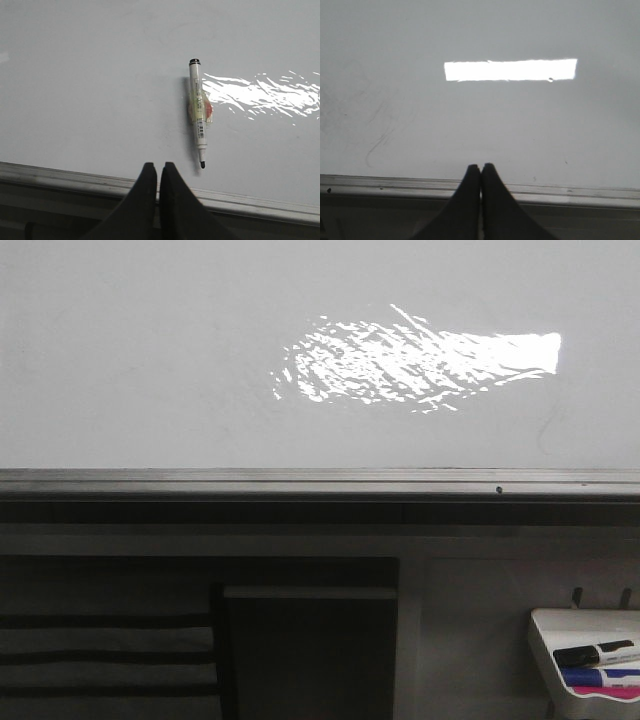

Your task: Write number 9 on whiteboard

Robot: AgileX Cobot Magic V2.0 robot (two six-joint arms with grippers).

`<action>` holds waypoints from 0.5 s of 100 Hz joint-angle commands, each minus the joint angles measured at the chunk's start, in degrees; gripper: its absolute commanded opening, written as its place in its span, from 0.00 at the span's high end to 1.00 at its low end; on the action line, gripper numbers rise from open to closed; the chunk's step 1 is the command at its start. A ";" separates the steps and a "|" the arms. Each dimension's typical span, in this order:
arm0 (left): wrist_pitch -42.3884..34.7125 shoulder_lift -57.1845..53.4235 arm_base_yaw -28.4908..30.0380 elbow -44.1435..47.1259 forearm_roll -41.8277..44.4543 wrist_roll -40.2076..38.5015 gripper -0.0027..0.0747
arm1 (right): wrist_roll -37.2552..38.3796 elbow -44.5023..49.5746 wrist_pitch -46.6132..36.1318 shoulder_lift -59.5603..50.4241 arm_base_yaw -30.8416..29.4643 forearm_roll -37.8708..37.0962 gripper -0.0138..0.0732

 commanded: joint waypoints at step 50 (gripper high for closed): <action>-10.41 -1.32 -0.46 -2.95 -0.97 -0.37 0.99 | 0.42 -5.00 -7.03 -0.57 -0.06 5.89 0.92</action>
